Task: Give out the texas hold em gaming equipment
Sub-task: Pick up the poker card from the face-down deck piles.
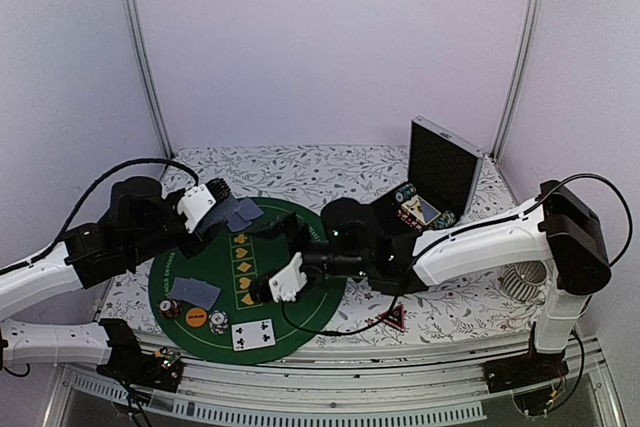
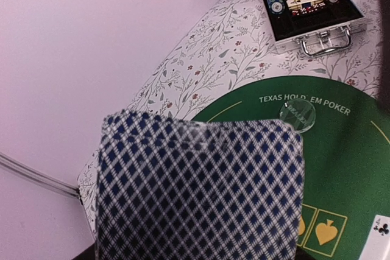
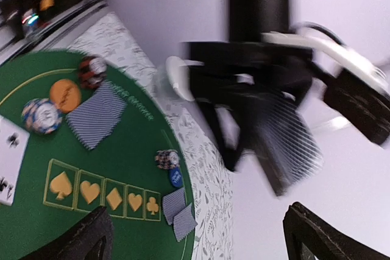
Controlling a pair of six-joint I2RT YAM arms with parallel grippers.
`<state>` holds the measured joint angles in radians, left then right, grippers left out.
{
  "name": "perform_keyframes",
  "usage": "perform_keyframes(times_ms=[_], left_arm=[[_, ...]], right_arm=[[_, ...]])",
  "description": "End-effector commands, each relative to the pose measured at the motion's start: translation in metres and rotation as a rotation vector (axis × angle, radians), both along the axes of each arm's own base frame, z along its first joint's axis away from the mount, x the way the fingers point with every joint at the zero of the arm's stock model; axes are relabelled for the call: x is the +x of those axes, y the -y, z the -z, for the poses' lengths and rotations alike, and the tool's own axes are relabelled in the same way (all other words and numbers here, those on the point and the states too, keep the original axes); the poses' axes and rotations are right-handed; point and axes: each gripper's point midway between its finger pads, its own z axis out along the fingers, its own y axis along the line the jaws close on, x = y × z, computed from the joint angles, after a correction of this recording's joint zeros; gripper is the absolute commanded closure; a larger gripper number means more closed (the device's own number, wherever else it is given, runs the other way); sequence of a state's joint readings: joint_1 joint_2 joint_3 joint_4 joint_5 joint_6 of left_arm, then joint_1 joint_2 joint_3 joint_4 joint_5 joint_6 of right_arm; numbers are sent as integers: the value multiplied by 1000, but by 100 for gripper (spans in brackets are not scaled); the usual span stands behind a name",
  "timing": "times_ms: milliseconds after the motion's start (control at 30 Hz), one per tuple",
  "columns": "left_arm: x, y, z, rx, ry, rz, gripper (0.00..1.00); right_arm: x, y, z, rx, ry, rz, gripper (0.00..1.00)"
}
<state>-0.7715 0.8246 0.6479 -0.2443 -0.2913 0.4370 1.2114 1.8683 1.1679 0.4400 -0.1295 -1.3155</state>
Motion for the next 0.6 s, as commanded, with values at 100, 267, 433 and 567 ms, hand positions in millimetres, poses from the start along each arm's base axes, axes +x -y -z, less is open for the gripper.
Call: perform_keyframes(times_ms=[100,267,433,567], left_arm=[[-2,6,-10,-38,26,43,43],[-11,15,-10,-50,20,119,43],[-13,17,-8,-42,16,134,43],[-14,20,-5,-39,7,152,43]], right_arm=[[75,52,-143,550,-1062,176,1],[87,45,-142,410,-1565,89,1],[73,18,-113,217,-1741,64,1],[66,-2,-107,167,-1733,96,1]])
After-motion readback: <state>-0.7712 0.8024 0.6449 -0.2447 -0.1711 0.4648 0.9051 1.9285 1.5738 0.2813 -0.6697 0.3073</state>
